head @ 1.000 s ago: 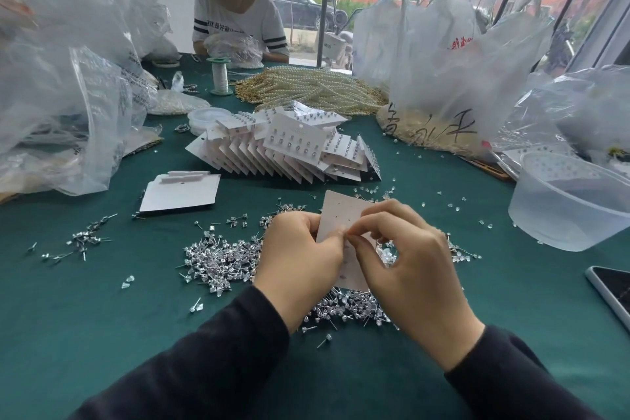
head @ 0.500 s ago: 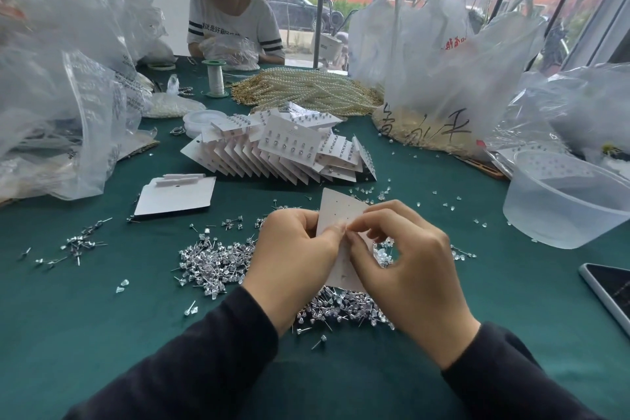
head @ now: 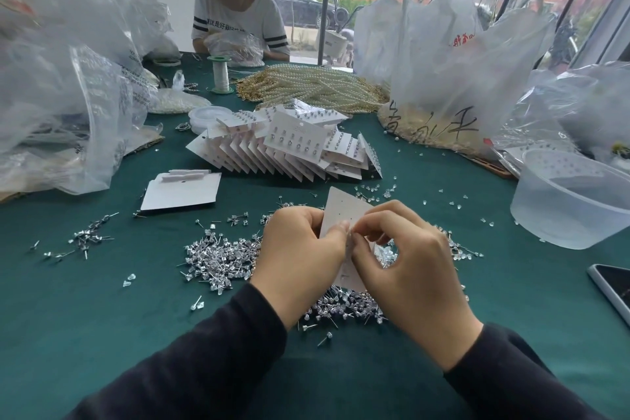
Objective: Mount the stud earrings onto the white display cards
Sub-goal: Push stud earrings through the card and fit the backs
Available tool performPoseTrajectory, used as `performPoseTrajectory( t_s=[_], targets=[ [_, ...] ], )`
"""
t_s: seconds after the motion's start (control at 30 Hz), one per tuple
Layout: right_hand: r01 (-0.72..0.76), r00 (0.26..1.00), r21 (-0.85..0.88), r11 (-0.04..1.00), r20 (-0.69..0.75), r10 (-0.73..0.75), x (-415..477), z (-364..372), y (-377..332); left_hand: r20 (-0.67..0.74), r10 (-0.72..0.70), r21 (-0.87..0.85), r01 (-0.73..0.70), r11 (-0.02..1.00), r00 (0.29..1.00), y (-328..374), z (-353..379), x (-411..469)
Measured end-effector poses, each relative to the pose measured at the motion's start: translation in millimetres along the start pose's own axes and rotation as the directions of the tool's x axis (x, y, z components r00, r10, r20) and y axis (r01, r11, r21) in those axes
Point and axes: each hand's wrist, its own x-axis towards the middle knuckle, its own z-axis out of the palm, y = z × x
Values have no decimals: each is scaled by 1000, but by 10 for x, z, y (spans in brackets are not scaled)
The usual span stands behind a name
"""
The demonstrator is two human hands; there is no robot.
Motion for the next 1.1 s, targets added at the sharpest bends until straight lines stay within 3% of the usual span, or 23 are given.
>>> performPoseTrajectory(
  t_s=[0.37,0.47,0.53,0.57,0.6,0.67,0.7,0.77,0.9,1.0,1.1],
  targets=[
    [40,999,15,999,-10,-40,-5,-26,-6,56,90,14,-90,996,994,-6,-37,29],
    [21,1000,81,997,-23,-19,34,-91,28,227,17,-200,29,979,974,83,-101,70],
    [3,998,99,995,-68,4,71,-146,68,315,-37,-210,108,972,948,111,-152,115],
    [-17,995,114,993,-95,28,85,-169,89,299,-10,-90,39,995,954,79,-164,136],
    [-45,991,134,990,-119,61,99,-187,108,270,60,140,-101,985,961,15,-169,162],
    [-114,978,175,978,-152,141,117,-222,148,309,152,615,-320,721,939,-82,-165,181],
    [-152,970,198,968,-158,185,123,-236,165,350,134,709,-356,609,927,-126,-154,181],
    [-233,949,265,936,-149,278,133,-256,188,368,83,735,-344,584,926,-168,-119,175],
    [-364,887,487,794,-79,455,155,-276,188,331,141,672,-338,659,933,-143,-104,187],
    [-458,805,735,500,104,584,181,-294,193,293,170,610,-321,724,941,-133,-122,211],
    [-521,716,828,208,291,635,200,-307,203,261,202,547,-317,774,944,-97,-145,204]
  ],
)
